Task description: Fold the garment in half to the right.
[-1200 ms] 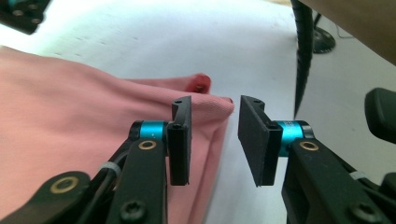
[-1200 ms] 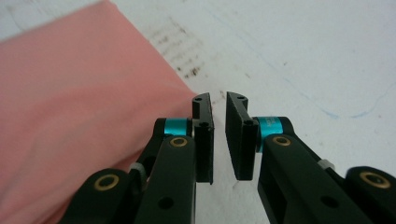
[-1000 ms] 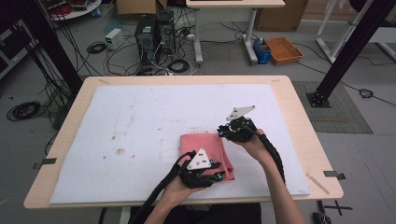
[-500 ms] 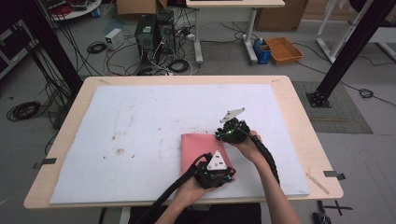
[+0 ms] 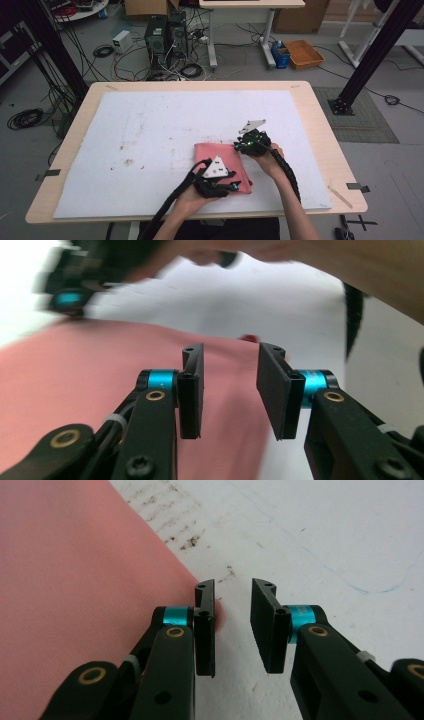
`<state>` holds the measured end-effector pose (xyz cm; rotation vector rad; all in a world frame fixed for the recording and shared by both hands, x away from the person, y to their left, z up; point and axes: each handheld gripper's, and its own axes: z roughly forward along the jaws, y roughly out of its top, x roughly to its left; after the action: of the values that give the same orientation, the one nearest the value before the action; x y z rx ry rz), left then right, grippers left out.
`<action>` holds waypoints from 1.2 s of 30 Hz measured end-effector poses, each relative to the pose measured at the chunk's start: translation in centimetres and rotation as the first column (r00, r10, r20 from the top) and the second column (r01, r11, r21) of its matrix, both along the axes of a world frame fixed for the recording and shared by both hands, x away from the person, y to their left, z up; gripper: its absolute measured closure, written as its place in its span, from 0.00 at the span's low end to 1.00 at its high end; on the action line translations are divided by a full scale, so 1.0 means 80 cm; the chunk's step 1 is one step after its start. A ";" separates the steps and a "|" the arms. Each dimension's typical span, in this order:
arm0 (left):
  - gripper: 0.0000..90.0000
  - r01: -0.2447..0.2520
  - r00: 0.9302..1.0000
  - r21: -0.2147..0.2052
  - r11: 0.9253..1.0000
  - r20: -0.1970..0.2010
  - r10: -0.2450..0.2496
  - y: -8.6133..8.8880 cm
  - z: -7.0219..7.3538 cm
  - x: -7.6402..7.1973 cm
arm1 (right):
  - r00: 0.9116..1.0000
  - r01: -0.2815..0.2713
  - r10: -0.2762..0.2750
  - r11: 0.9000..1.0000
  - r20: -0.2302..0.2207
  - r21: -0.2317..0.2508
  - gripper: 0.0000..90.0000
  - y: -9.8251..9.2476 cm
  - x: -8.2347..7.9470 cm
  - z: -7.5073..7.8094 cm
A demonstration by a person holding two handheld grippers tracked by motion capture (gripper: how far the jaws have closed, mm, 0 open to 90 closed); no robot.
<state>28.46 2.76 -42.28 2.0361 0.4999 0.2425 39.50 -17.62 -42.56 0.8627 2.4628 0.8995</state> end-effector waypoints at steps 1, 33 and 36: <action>0.70 -0.021 1.000 -0.009 1.000 -0.003 0.021 0.009 0.004 0.003 | 1.000 0.008 -0.008 1.000 0.018 -0.003 0.80 -0.001 -0.002 0.002; 0.57 -0.347 0.937 0.039 0.937 0.067 0.344 0.107 0.010 0.084 | 0.998 0.029 -0.035 0.990 0.046 0.140 0.46 -0.014 -0.042 0.006; 0.48 -0.346 0.938 0.047 0.937 0.055 0.343 0.130 0.015 0.080 | 0.998 0.063 -0.066 0.986 0.012 0.155 0.31 -0.031 -0.043 0.005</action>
<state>34.90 13.16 -41.09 1.9822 0.8301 0.5181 36.07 -20.10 -42.13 0.9764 2.3599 1.0818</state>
